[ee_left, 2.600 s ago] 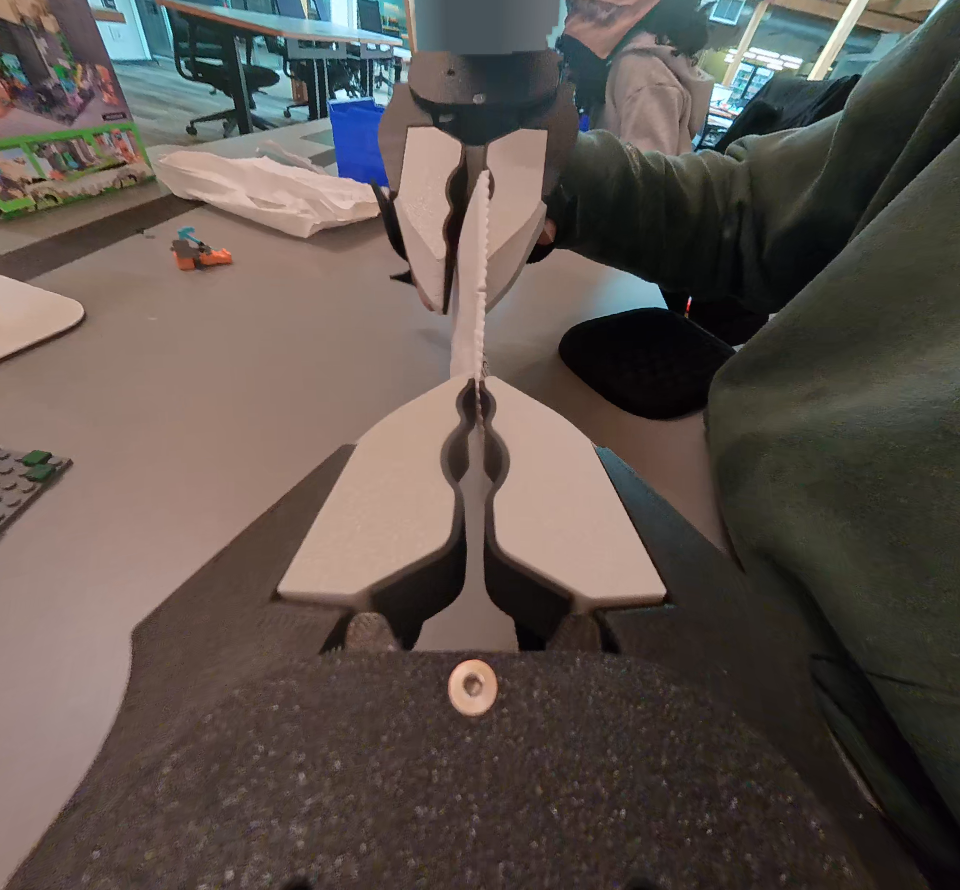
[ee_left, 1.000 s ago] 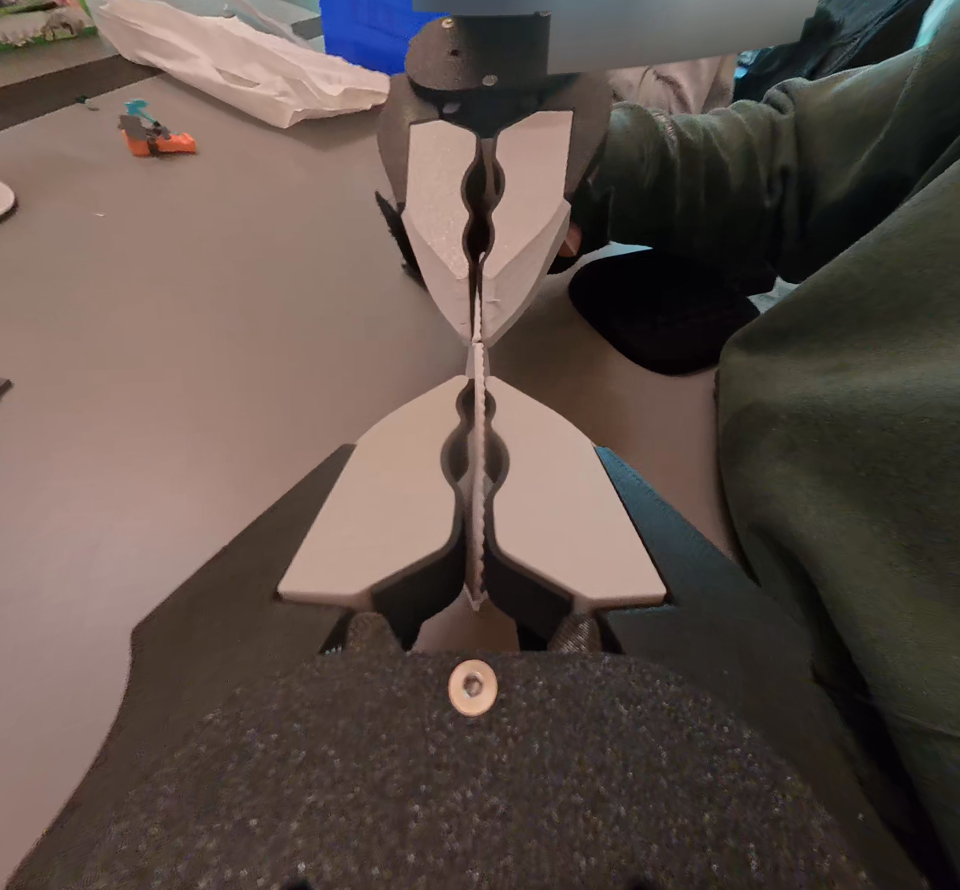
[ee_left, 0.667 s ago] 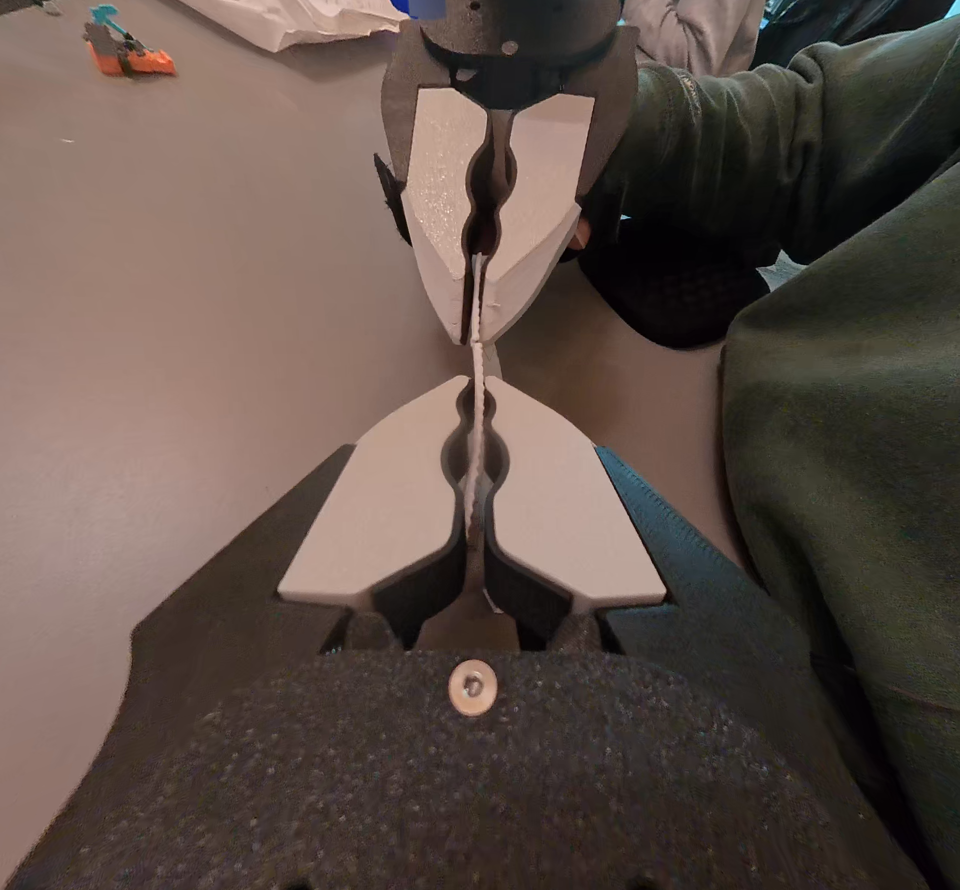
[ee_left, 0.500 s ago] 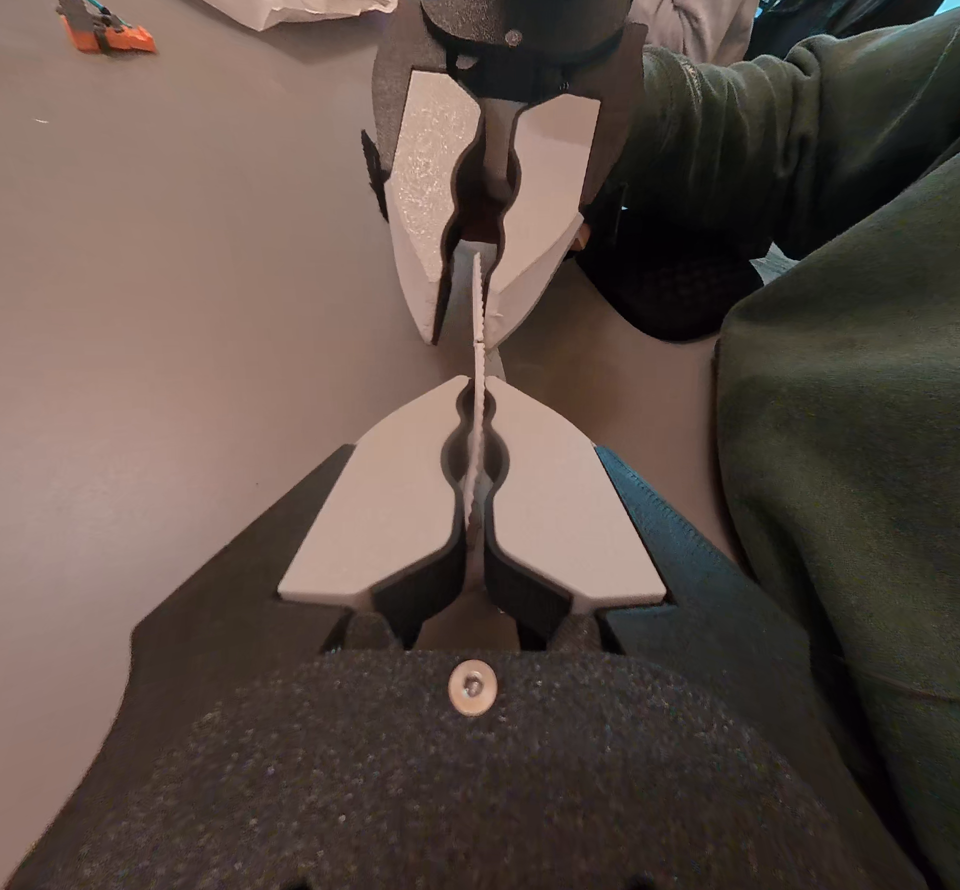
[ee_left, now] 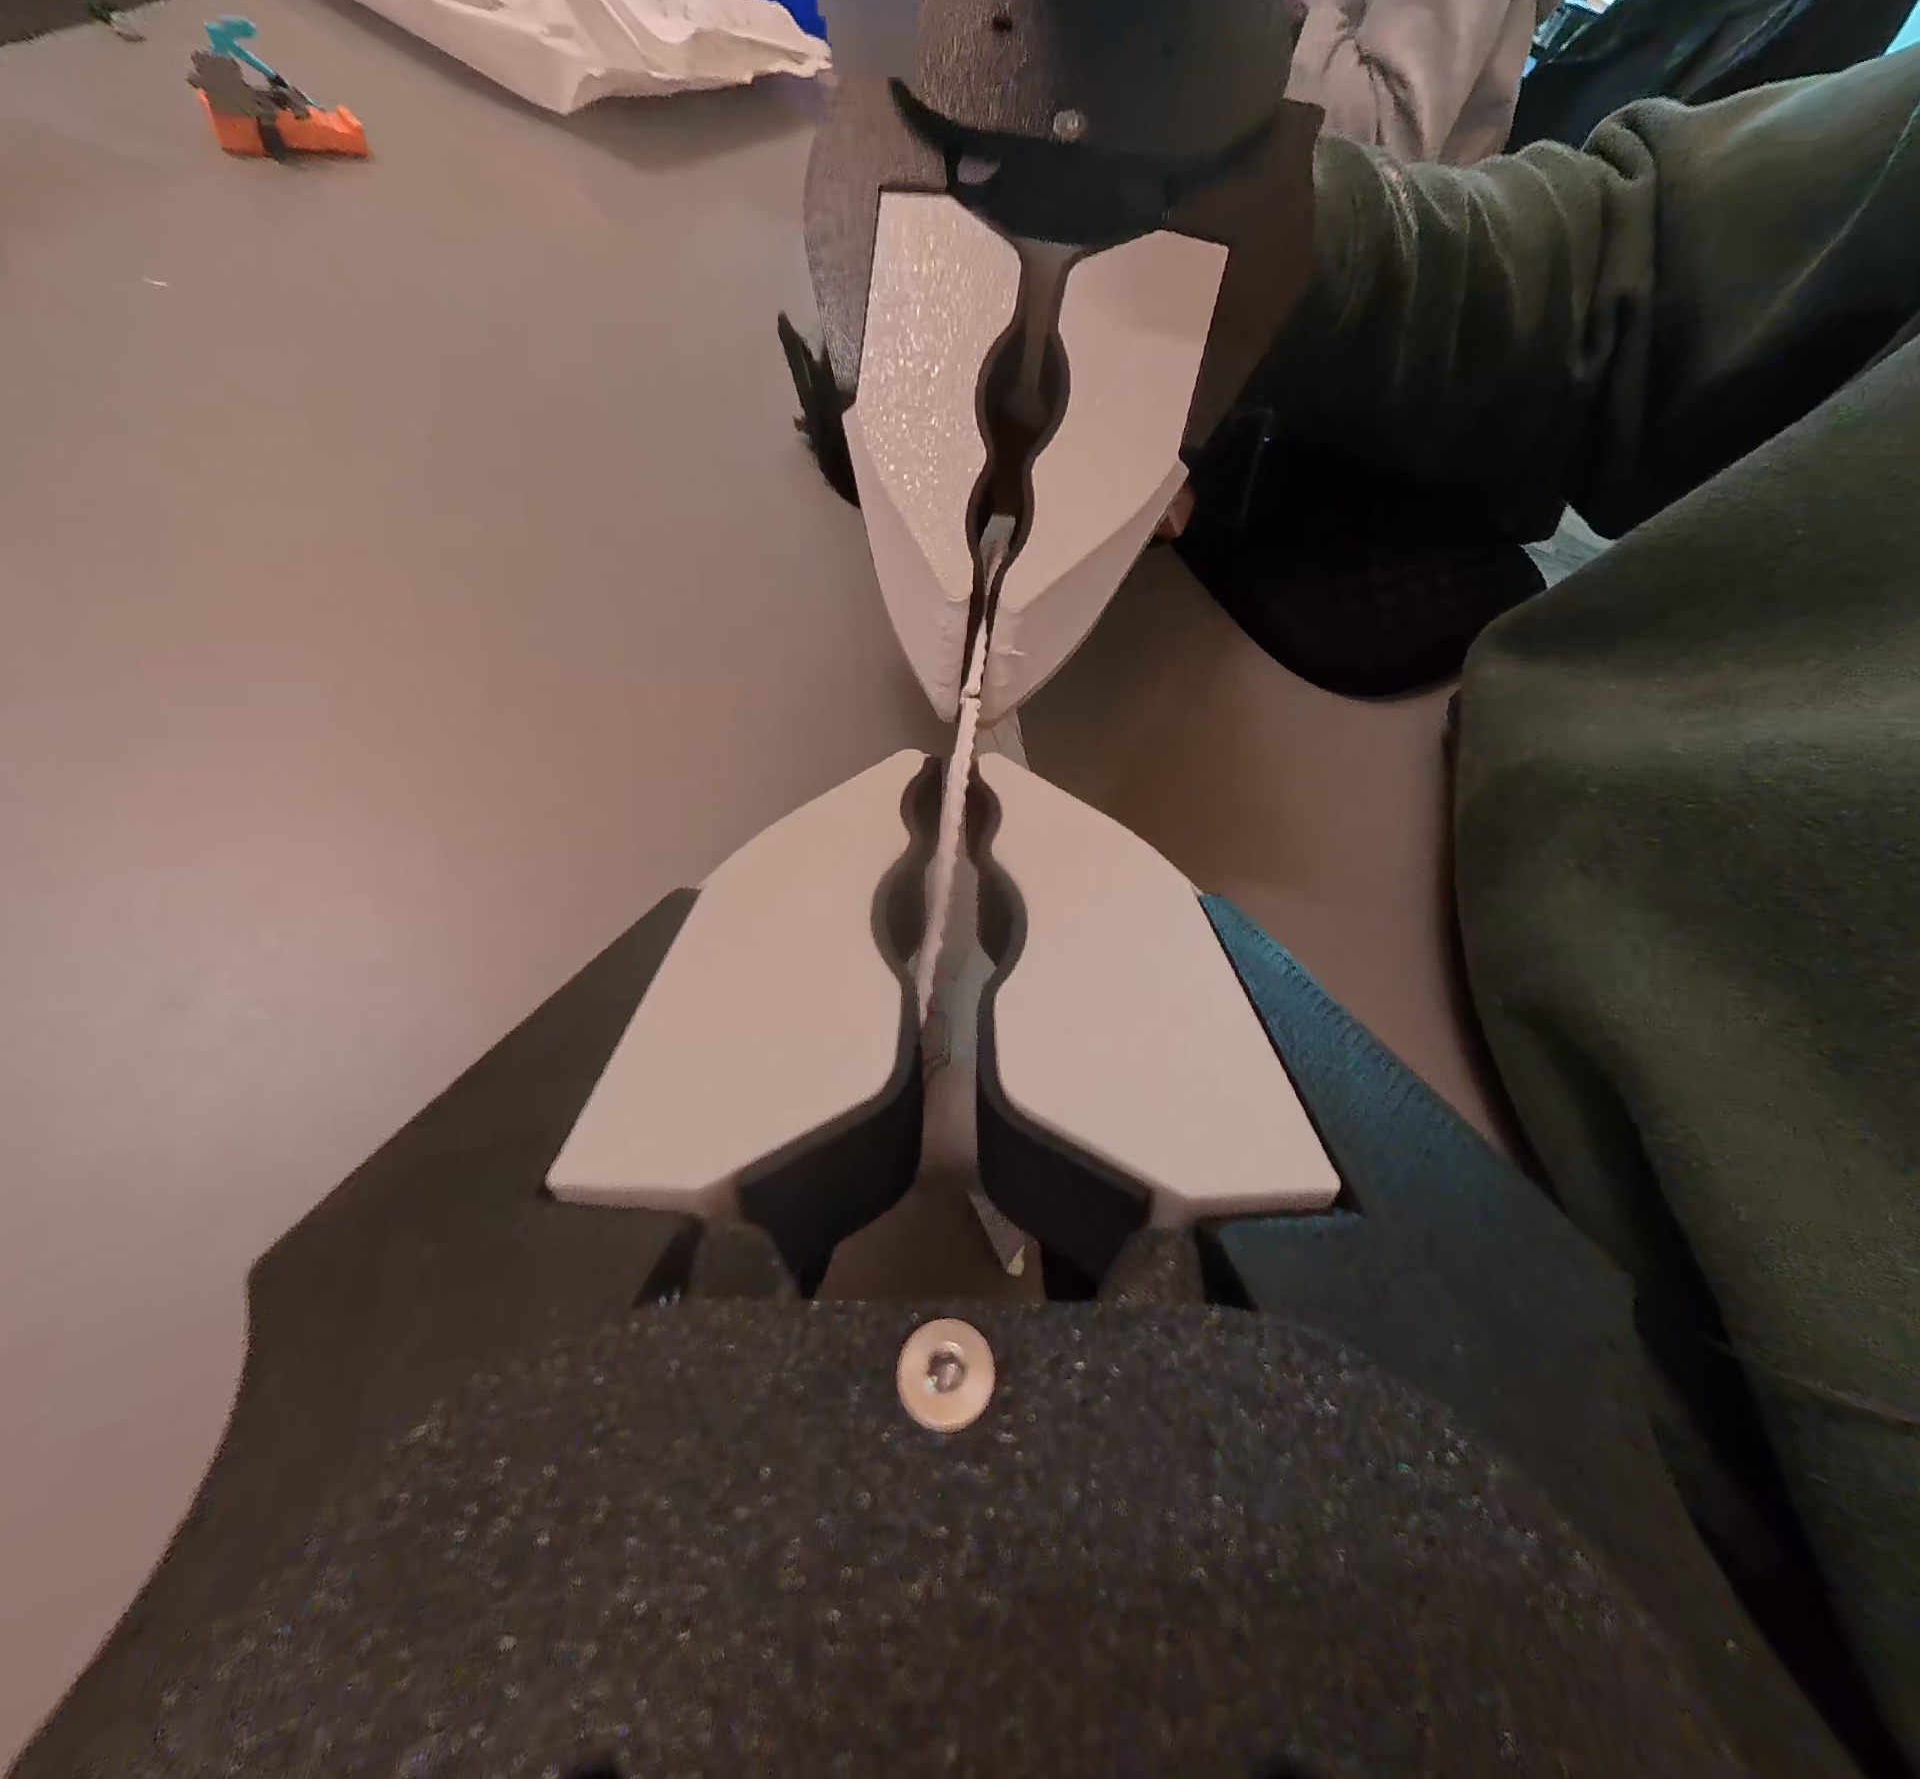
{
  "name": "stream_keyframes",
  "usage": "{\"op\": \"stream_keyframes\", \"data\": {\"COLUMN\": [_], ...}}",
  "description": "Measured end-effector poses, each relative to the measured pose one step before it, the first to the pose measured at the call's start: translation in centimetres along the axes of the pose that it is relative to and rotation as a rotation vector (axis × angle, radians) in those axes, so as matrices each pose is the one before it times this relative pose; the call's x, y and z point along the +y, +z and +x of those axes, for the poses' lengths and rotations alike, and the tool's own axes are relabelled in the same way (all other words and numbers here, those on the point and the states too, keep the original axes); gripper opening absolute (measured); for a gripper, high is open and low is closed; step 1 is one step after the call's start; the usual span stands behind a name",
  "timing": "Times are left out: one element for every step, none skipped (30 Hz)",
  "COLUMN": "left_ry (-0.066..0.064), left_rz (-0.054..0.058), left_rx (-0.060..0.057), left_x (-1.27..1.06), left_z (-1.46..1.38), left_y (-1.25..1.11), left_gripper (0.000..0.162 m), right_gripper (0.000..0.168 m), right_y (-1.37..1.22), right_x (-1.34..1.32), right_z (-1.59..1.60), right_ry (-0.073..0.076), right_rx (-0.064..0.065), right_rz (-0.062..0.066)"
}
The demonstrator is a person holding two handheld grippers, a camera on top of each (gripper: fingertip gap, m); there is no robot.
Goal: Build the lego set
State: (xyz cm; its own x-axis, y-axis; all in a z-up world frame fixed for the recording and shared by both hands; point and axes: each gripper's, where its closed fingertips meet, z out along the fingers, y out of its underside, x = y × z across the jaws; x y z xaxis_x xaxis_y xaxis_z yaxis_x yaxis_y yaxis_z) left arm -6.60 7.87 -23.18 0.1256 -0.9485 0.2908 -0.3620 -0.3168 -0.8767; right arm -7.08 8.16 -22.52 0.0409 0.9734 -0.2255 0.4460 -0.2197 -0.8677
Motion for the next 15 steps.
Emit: {"op": "stream_keyframes", "data": {"left_ry": [0.0020, 0.0000, -0.0001, 0.0017, 0.0014, 0.0009, 0.0018, 0.0000, -0.0036, -0.0074, -0.0120, -0.0122, -0.0126, -0.0132, -0.0126], "left_rz": [0.0110, 0.0061, 0.0044, 0.0032, 0.0025, 0.0002, -0.0018, -0.0022, -0.0038, -0.0033, -0.0019, -0.0021, -0.0026, -0.0013, 0.0002], "left_rx": [-0.0050, -0.0034, -0.0027, 0.0003, 0.0020, 0.0021, 0.0021, 0.0003, 0.0023, 0.0061, 0.0064, 0.0062, 0.0084, 0.0083, 0.0055], "left_x": [-0.140, -0.051, -0.036, -0.015, -0.016, -0.010, 0.008, 0.022, 0.026, 0.040, 0.029, 0.050, 0.063, 0.048, 0.032], "left_z": [-0.092, -0.077, -0.053, 0.003, 0.031, 0.043, 0.040, 0.006, 0.000, 0.027, 0.009, 0.001, 0.038, 0.029, -0.024], "left_y": [-0.071, -0.049, -0.034, -0.033, -0.011, -0.016, -0.011, 0.003, 0.014, 0.010, 0.009, 0.005, 0.013, 0.002, -0.016], "left_gripper": [0.004, 0.005, 0.005, 0.004, 0.003, 0.001, 0.000, 0.000, 0.000, 0.000, 0.000, 0.000, 0.000, 0.000, 0.000], "right_gripper": [0.000, 0.000, 0.000, 0.000, 0.000, 0.000, 0.000, 0.000, 0.000, 0.000, 0.000, 0.000, 0.000, 0.000, 0.001], "right_y": [0.032, 0.036, 0.039, 0.029, 0.020, 0.018, 0.012, 0.009, 0.008, 0.007, 0.015, 0.018, 0.030, 0.001, -0.026], "right_x": [-0.059, -0.034, -0.009, -0.021, -0.002, -0.003, -0.001, 0.001, 0.036, 0.024, 0.031, 0.034, 0.055, 0.056, 0.063], "right_z": [0.053, 0.032, 0.023, 0.013, 0.027, 0.026, -0.001, 0.014, -0.001, -0.015, 0.011, 0.001, -0.016, -0.004, 0.054], "right_ry": [0.0186, 0.0191, 0.0187, 0.0162, 0.0126, 0.0114, 0.0115, 0.0094, 0.0059, 0.0038, 0.0007, -0.0033, -0.0047, -0.0045, -0.0046], "right_rx": [-0.0045, -0.0070, -0.0092, -0.0087, -0.0061, -0.0059, -0.0076, -0.0064, -0.0055, -0.0041, -0.0009, 0.0003, -0.0007, 0.0004, 0.0026], "right_rz": [0.0111, 0.0096, 0.0080, 0.0079, 0.0076, 0.0068, 0.0055, 0.0035, 0.0008, 0.0004, 0.0009, 0.0004, -0.0028, -0.0051, -0.0084]}}
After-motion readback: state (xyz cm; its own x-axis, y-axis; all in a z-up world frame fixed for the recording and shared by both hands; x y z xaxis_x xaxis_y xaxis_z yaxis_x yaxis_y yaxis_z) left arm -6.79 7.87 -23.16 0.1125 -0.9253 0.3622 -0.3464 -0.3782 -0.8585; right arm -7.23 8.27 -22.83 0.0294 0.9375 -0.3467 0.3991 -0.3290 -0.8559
